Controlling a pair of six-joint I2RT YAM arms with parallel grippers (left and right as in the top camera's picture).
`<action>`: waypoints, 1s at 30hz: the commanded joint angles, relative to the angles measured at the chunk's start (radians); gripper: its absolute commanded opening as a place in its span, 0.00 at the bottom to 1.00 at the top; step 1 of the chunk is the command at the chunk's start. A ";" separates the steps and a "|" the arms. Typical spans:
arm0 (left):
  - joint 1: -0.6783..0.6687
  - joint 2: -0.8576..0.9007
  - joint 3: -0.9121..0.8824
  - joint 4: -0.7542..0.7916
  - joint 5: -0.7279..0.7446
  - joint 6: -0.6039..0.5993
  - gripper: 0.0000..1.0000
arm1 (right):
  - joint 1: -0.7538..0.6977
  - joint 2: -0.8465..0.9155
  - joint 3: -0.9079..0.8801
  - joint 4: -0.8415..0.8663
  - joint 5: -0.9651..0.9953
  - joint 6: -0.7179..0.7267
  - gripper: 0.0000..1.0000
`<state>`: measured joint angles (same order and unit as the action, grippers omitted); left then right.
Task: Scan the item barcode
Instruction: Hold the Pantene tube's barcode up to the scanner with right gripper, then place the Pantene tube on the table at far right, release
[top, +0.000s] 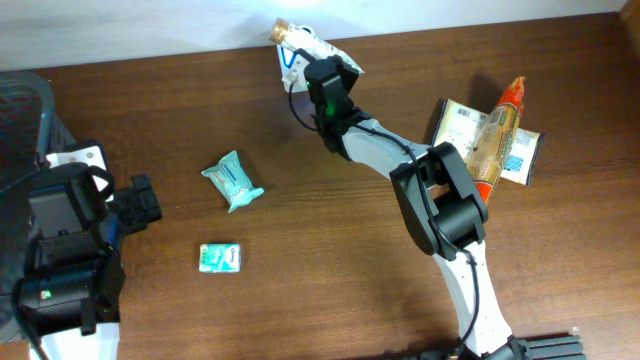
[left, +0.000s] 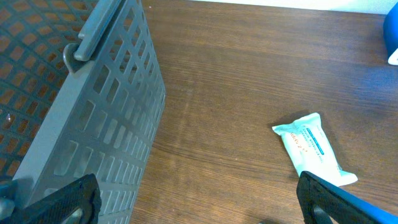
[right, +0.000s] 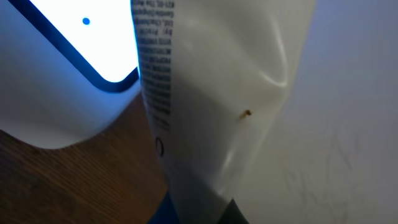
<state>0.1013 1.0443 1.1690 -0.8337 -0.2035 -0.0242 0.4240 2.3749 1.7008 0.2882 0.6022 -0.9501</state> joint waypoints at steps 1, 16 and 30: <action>0.005 0.001 0.012 0.002 -0.011 -0.010 0.99 | 0.021 -0.035 0.021 -0.005 0.115 0.027 0.04; 0.005 0.001 0.012 0.002 -0.011 -0.010 0.99 | -0.025 -0.710 0.021 -1.125 -0.165 1.031 0.04; 0.005 0.001 0.012 0.001 -0.011 -0.010 0.99 | -0.599 -0.583 -0.302 -1.266 -0.391 1.371 0.63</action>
<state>0.1013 1.0454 1.1690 -0.8341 -0.2035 -0.0242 -0.1673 1.8011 1.4284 -1.0142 0.2806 0.4213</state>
